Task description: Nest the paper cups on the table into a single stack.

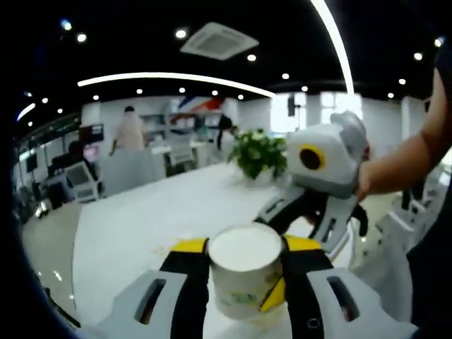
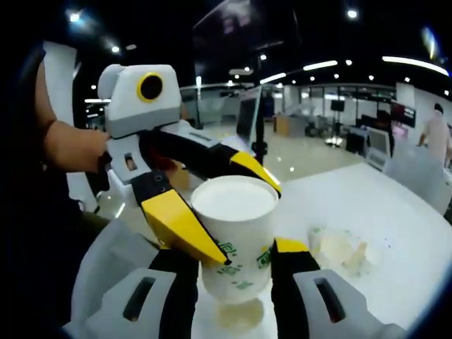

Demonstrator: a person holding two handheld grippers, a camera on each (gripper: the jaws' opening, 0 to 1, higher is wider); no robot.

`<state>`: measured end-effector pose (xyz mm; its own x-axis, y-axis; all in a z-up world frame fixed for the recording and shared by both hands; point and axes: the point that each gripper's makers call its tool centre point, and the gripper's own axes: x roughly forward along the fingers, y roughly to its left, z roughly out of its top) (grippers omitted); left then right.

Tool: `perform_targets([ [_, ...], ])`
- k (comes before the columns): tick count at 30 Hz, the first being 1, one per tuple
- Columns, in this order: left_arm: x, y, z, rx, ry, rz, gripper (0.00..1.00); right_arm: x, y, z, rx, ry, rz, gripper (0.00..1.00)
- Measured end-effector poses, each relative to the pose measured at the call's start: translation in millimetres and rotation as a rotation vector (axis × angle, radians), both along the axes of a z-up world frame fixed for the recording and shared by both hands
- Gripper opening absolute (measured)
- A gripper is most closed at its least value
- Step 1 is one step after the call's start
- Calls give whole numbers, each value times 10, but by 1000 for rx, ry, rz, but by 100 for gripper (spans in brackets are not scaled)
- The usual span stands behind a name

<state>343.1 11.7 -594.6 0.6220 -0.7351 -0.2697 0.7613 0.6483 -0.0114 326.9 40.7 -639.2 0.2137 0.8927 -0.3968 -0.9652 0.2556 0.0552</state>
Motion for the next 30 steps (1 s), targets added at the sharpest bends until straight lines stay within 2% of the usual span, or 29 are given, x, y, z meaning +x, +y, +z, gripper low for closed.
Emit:
perform_targets([
  [7, 7, -1, 43, 1, -14, -6, 39, 22, 4, 53, 20, -23, -9, 39],
  [12, 25, 11, 106, 4, -39, -6, 38, 65, -10, 107, 36, -64, -22, 41],
  [16, 62, 67, 181, -10, -53, 0, 38, 146, -83, 163, 63, -86, -65, 54],
  [19, 57, 85, 250, -49, -61, -17, 38, 191, -153, 233, 114, -59, -102, 58],
  [24, -5, 80, 373, -121, -76, -67, 38, 195, -296, 403, 250, -7, -147, 68],
  [28, -69, 72, 513, -181, -105, -106, 38, 171, -423, 415, 294, 33, -174, 69],
  [30, -62, 91, 568, -209, -108, -101, 38, 149, -476, 416, 314, 62, -186, 69],
])
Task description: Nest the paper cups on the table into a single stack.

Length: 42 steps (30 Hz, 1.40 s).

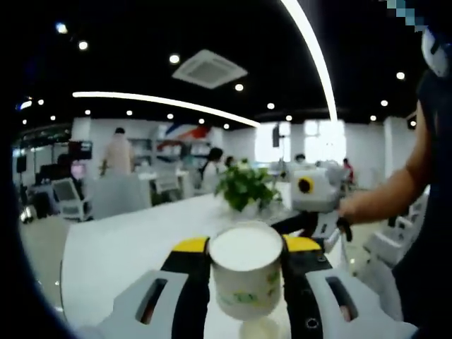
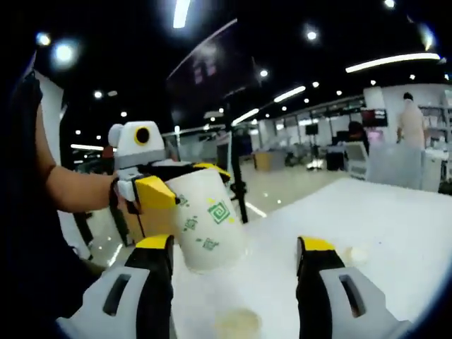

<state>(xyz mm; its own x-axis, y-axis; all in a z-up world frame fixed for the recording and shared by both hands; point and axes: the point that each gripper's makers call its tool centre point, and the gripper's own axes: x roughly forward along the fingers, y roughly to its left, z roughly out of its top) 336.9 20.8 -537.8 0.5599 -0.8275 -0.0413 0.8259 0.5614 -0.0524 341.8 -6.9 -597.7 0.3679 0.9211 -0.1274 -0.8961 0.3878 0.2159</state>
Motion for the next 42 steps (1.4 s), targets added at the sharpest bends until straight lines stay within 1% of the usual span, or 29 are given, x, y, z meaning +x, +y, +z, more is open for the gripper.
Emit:
perform_targets([
  [2, 15, 19, 66, -42, -1, 4, 38, -53, -37, 63, 56, 7, 2, 69],
  [3, 20, 28, 87, -58, -1, 6, 38, -103, -47, 74, 74, 28, 16, 68],
  [6, 32, 45, 162, -118, 6, 7, 38, -185, -42, 103, 93, 44, 42, 62],
  [7, 32, 44, 194, -142, 6, 3, 38, -236, -16, 152, 125, 80, 62, 58],
  [8, 32, 43, 207, -154, 7, 1, 38, -256, 1, 202, 152, 98, 71, 56],
  [9, 33, 40, 219, -164, 9, 0, 38, -264, 19, 290, 192, 94, 79, 56],
  [11, 31, 27, 244, -181, 11, -3, 38, -264, 29, 346, 202, 91, 87, 55],
  [13, 23, 17, 269, -196, 11, -10, 38, -282, 48, 379, 208, 97, 101, 53],
  [16, 10, 15, 284, -197, 8, -17, 38, -334, 72, 402, 194, 87, 128, 48],
  [20, -11, 53, 273, -200, 20, -31, 38, -352, 65, 419, 183, 82, 147, 45],
  [22, -20, 67, 262, -199, 28, -39, 38, -354, 47, 429, 178, 82, 156, 40],
  [24, -58, 58, 229, -189, 48, -64, 38, -357, 26, 447, 177, 82, 166, 36],
  [26, -132, 33, 147, -158, 79, -106, 38, -367, 2, 482, 193, 95, 183, 32],
  [29, -219, 13, 96, -133, 97, -152, 38, -401, -28, 525, 211, 106, 213, 30],
  [32, -274, 16, 77, -123, 107, -182, 38, -460, -53, 588, 232, 120, 254, 27],
  [33, -311, 17, 72, -121, 114, -203, 38, -494, -57, 606, 234, 125, 275, 26],
  [38, -419, 11, 56, -117, 140, -274, 38, -636, -38, 643, 210, 131, 354, 19],
  [40, -454, -2, 33, -100, 140, -299, 38, -690, -19, 668, 203, 128, 381, 15],
  [42, -476, -29, -11, -70, 141, -311, 38, -724, 0, 693, 203, 127, 400, 13],
])
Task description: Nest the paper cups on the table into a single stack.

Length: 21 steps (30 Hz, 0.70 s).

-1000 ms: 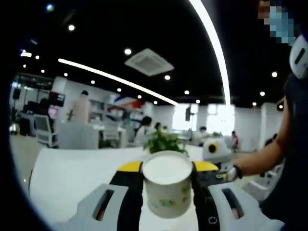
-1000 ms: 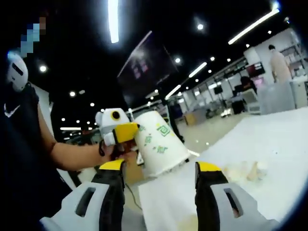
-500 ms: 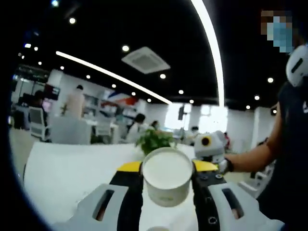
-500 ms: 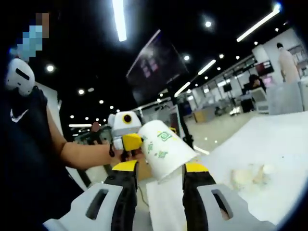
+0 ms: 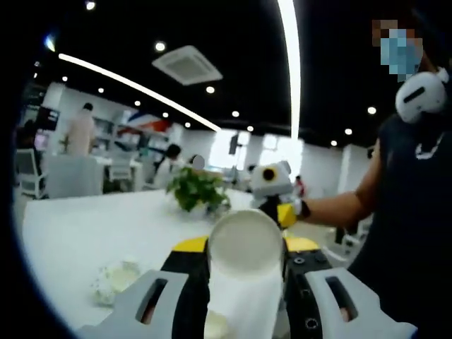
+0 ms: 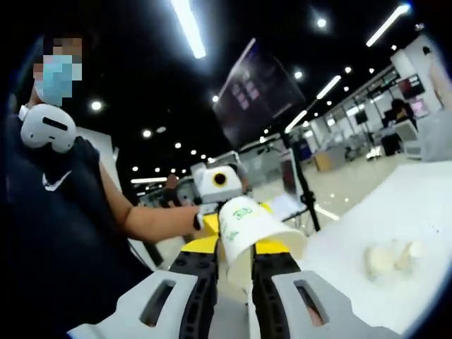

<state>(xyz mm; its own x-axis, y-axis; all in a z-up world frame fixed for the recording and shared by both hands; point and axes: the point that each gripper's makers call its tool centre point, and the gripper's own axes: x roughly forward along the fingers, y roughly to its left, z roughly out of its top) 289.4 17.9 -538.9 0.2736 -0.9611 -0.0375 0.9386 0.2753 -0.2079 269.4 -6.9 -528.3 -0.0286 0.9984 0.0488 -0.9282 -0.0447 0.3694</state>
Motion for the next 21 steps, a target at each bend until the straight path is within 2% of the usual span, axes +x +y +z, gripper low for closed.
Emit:
perform_targets([
  [6, -22, -41, -30, 27, -15, -22, 38, -61, 26, 3, -8, -20, 29, 5],
  [11, -29, -40, -34, 37, -33, -26, 38, -88, 14, 44, -2, -33, 37, 2],
  [14, -43, -51, -50, 56, -24, -28, 38, -107, 14, 93, -2, -42, 45, 0],
  [18, 6, -28, -27, 68, -27, 1, 37, -96, 4, 162, -8, -71, 43, 0],
  [21, 106, 25, -30, 83, -32, 62, 47, -60, -14, 200, -30, -69, 39, 0],
])
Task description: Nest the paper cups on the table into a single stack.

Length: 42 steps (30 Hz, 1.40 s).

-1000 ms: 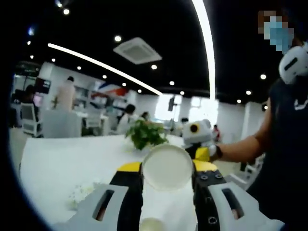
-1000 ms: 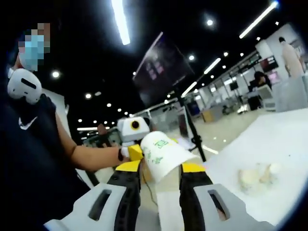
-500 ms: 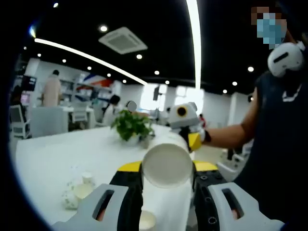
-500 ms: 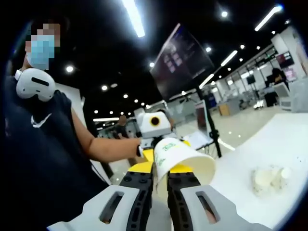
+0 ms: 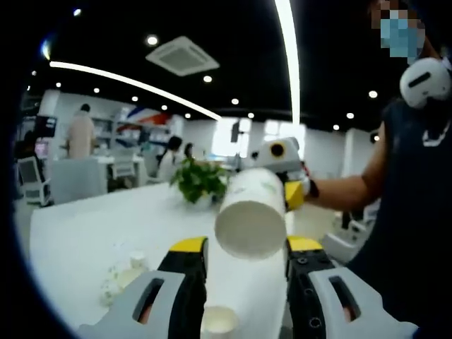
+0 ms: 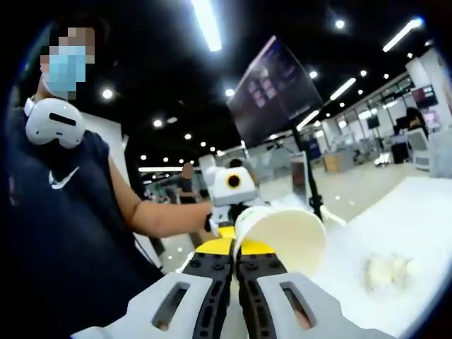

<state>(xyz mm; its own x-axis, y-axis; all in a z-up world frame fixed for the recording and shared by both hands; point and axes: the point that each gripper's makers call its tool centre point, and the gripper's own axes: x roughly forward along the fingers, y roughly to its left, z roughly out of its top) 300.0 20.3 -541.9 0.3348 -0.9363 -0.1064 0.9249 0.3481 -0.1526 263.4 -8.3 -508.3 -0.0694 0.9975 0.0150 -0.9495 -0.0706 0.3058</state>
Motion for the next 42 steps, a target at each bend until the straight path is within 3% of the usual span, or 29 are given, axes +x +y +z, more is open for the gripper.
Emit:
perform_targets([
  [5, 137, 124, -101, 53, 2, 106, 75, 120, -32, 44, -76, -44, -35, 0],
  [10, 245, 278, -195, 78, -15, 214, 93, 194, -47, 124, -159, -60, -51, 0],
  [12, 261, 333, -215, 74, -13, 246, 99, 266, -74, 111, -221, -110, -69, 0],
  [17, 240, 477, -339, 140, -56, 313, 99, 341, -92, 192, -322, -177, -77, 0],
  [21, 189, 543, -456, 145, -38, 332, 99, 402, -128, 170, -437, -214, -65, 0],
  [24, 167, 606, -588, 218, -58, 351, 99, 436, -139, 131, -528, -245, -53, 0],
  [32, 55, 724, -877, 257, 15, 391, 99, 378, -71, 7, -756, -323, 32, 0],
  [42, -115, 844, -1075, 251, 49, 417, 99, 450, -4, -87, -1052, -369, 83, 0],
])
